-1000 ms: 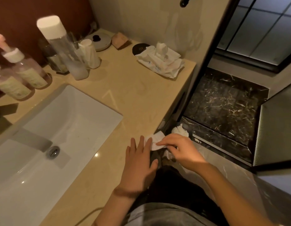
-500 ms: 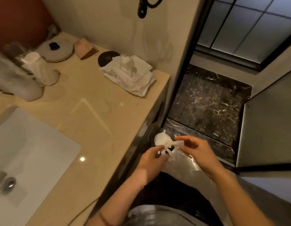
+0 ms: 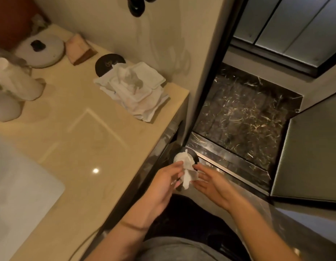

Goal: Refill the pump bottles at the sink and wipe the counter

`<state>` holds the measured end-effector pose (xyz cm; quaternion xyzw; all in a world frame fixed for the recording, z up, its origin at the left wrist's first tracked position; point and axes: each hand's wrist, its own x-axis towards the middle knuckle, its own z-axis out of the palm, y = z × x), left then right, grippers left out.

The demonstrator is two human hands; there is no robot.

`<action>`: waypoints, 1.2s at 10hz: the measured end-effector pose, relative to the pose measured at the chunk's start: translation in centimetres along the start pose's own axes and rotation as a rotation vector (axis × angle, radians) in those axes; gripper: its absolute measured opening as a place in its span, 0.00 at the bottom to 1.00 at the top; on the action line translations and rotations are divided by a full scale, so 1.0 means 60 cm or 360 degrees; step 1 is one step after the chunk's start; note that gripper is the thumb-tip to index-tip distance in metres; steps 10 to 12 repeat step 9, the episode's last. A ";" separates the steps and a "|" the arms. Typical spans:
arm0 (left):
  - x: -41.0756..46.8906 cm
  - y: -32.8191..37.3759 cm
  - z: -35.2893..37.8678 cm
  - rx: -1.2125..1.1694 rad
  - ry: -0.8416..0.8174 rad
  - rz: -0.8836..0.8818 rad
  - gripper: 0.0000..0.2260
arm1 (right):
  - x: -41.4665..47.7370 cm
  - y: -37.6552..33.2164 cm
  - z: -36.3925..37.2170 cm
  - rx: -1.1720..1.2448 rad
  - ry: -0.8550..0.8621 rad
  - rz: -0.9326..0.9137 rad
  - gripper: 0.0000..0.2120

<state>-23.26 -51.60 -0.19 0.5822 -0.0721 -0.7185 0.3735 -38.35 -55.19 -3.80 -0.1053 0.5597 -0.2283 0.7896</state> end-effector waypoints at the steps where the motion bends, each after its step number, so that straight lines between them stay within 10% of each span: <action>1: 0.013 0.004 0.003 -0.0329 -0.0034 -0.0088 0.15 | 0.010 0.001 0.003 0.0135 -0.0075 0.0088 0.17; 6: 0.051 -0.013 -0.009 0.0006 0.0248 -0.0192 0.10 | 0.126 -0.014 -0.035 0.0381 0.0427 0.0303 0.07; 12: 0.070 -0.006 -0.027 -0.0171 0.0386 -0.0154 0.12 | 0.216 -0.037 -0.048 -0.0035 0.0415 0.0330 0.18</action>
